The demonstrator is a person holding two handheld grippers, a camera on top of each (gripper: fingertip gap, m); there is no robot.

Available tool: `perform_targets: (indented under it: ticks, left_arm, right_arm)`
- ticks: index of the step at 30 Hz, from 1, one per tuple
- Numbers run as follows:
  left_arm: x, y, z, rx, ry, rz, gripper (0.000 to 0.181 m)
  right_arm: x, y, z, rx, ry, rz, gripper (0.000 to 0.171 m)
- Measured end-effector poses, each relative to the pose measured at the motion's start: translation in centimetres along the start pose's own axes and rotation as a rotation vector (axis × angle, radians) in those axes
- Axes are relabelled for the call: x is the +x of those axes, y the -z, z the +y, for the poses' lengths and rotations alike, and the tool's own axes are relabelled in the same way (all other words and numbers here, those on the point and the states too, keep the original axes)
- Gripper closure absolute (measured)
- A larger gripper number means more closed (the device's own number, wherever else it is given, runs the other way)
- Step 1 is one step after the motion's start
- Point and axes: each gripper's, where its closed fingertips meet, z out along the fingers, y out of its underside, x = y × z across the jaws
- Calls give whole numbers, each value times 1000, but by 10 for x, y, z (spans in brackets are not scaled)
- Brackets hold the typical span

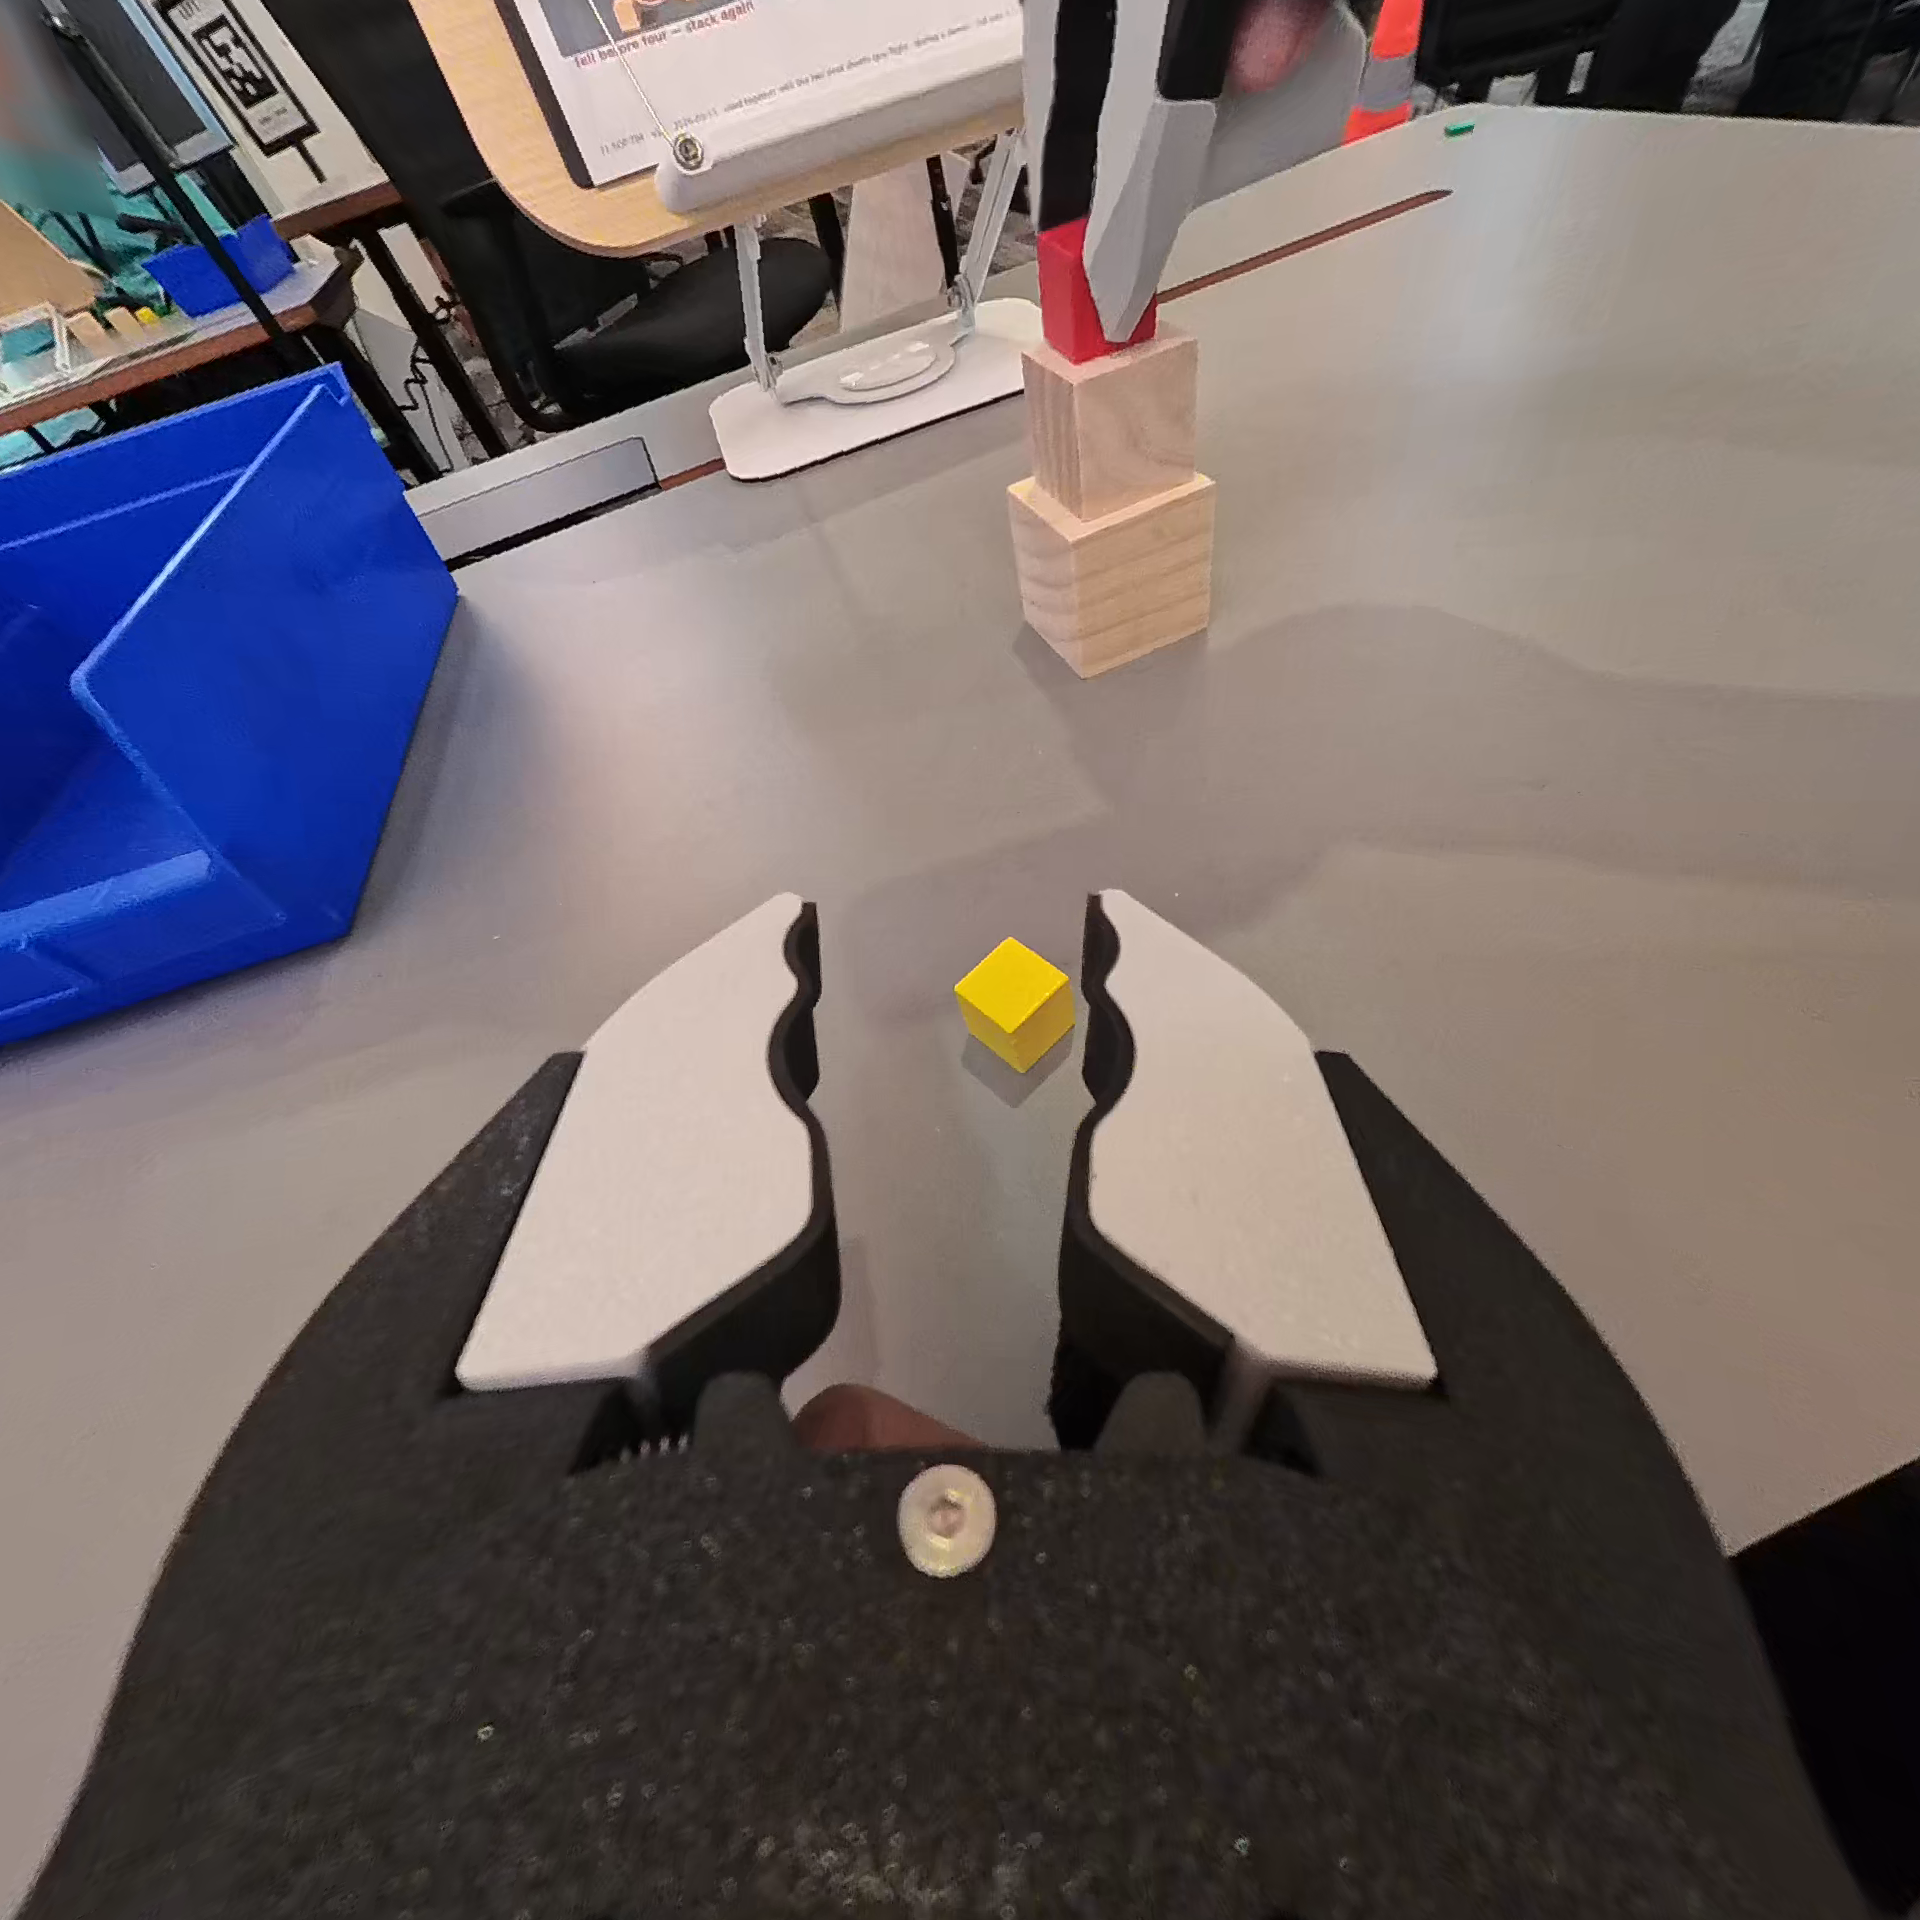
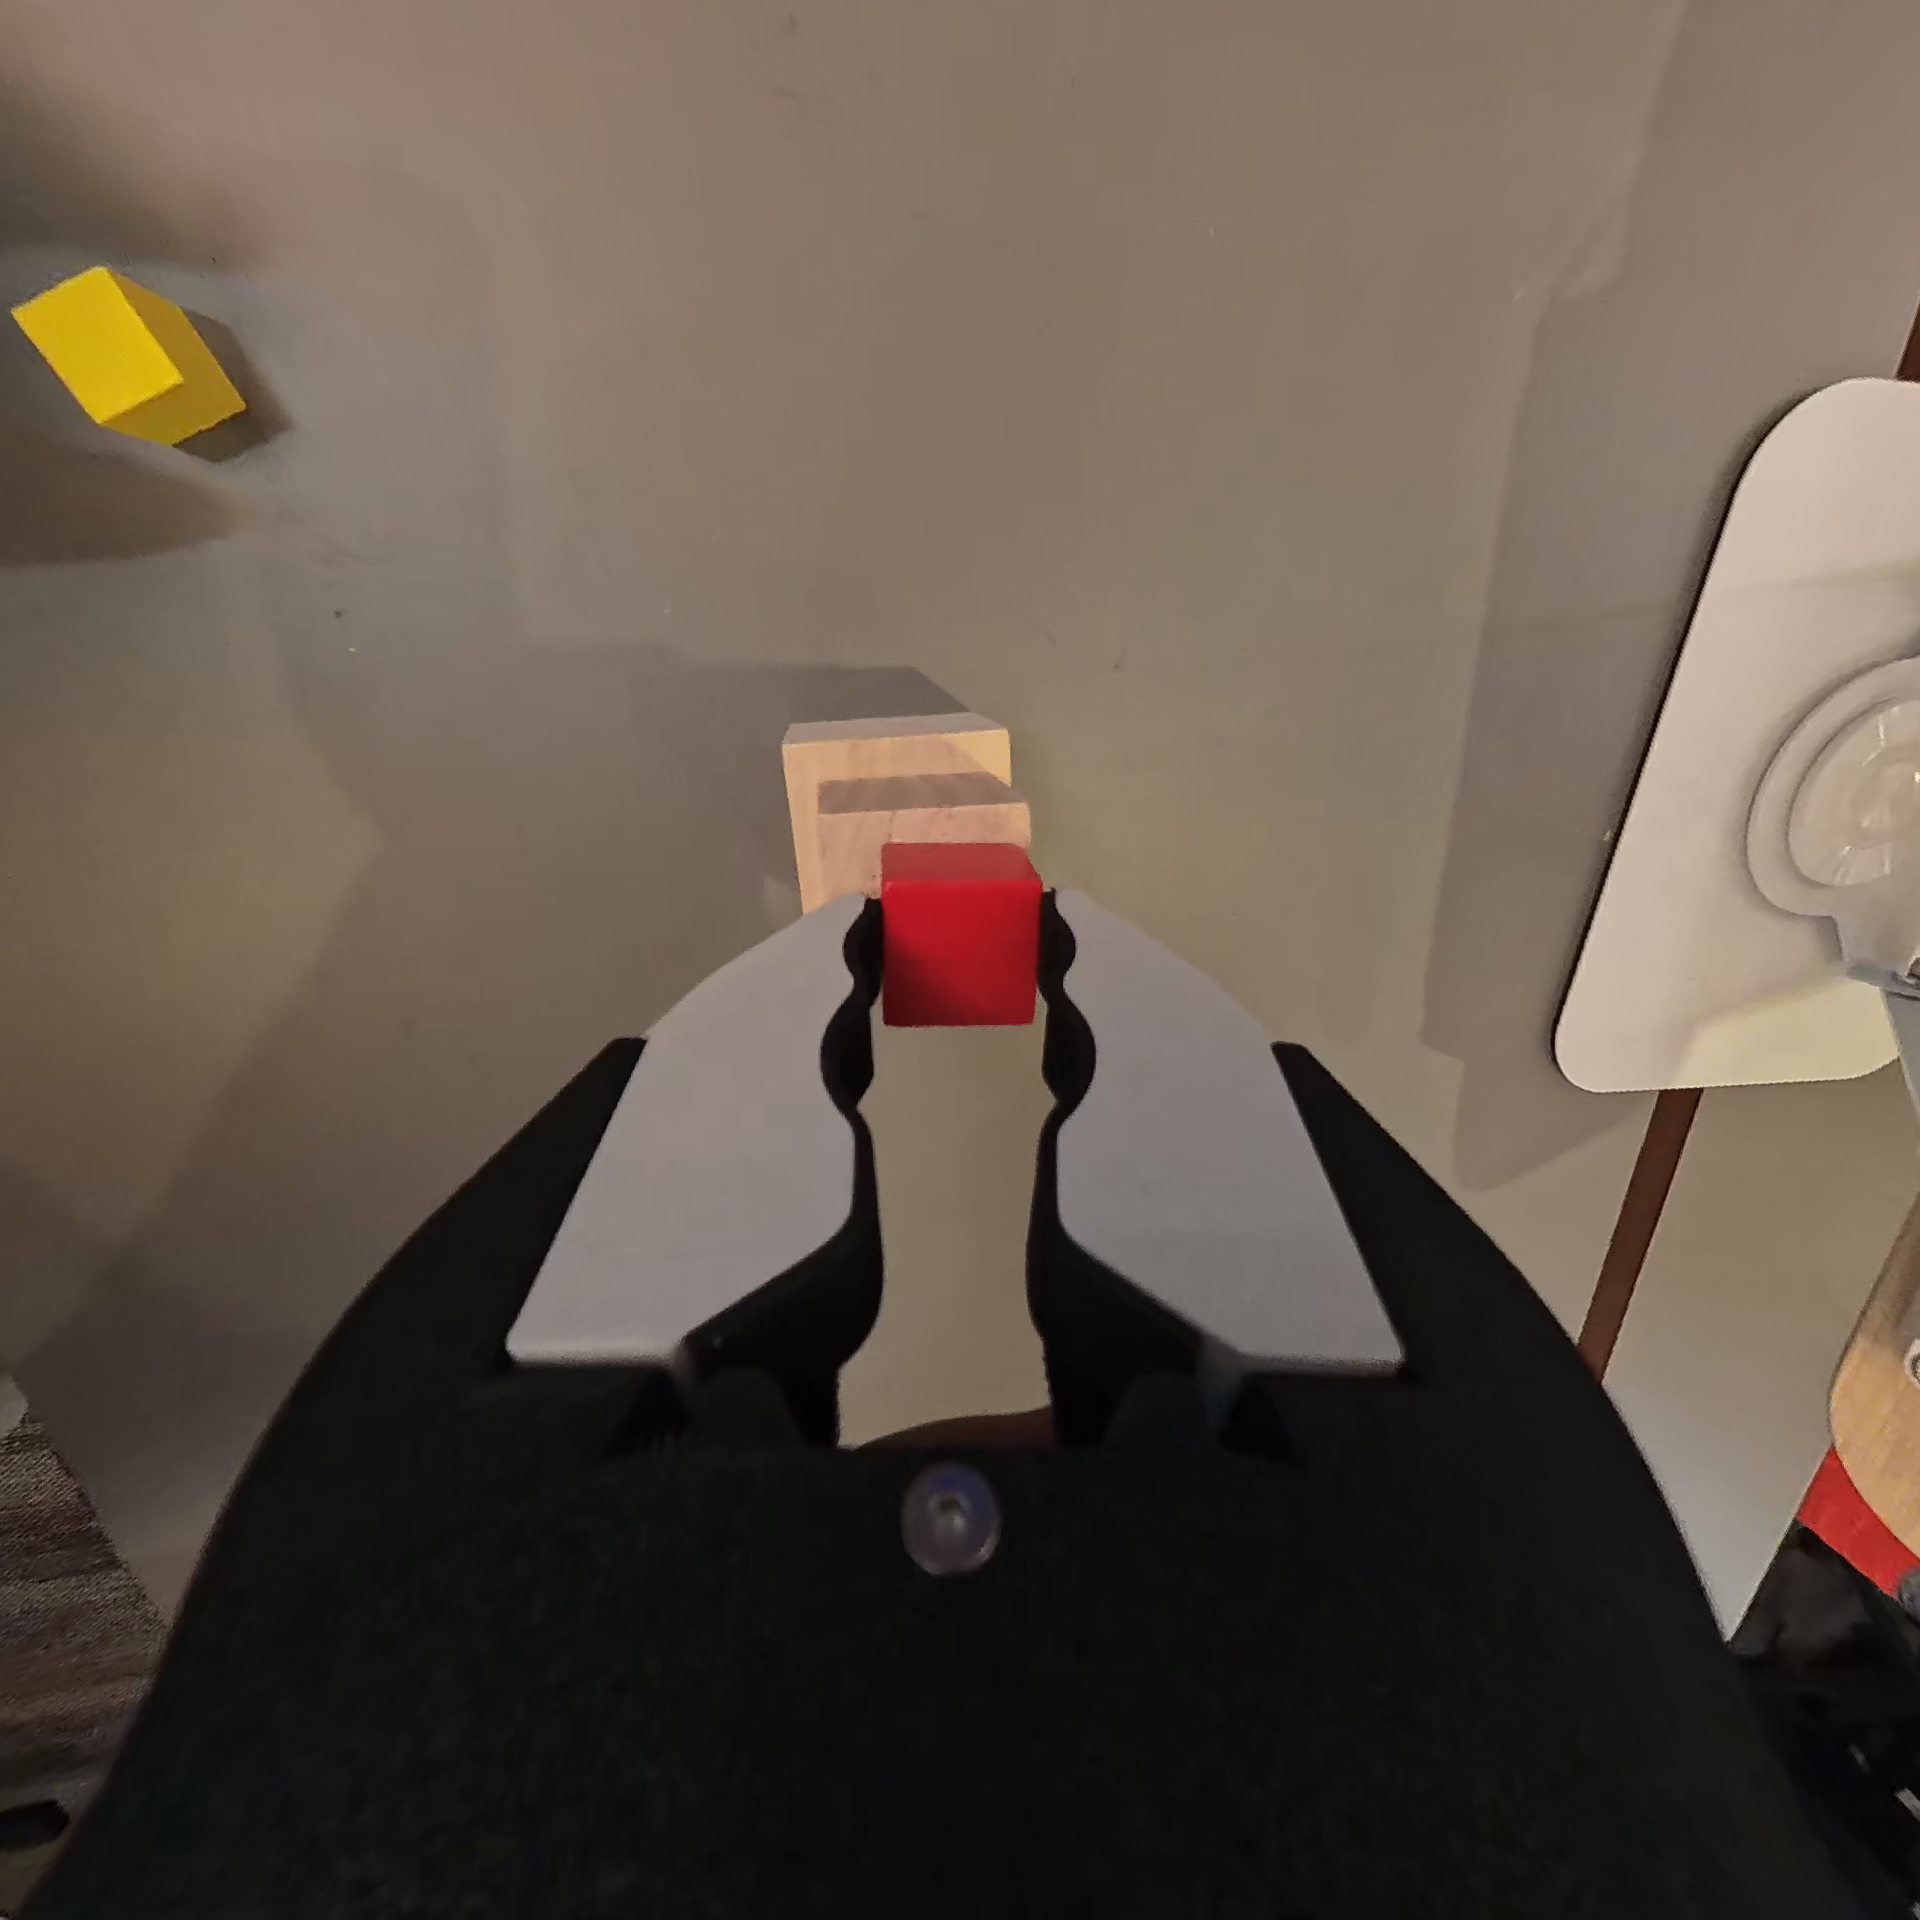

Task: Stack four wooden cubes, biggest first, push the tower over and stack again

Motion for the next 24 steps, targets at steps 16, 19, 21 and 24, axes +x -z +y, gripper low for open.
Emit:
perform_targets:
  ticks: [16, 19, 21, 24]
  left_arm:
    - [10, -2, 22, -178, -200, 232, 130]
    - [12, -15, 33, -303, -285, 322, 128]
    - [15, -21, 38, -371, -360, 399, 129]
    - [16, -25, 42, -445, -448, 516, 131]
  right_arm:
    - [-99, 85, 69, 634, -221, 369, 126]
    - [-143, 59, 94, 719, -331, 317, 126]
    - [-166, 41, 108, 725, -384, 283, 126]
    - [-194, 28, 118, 751, -439, 202, 125]
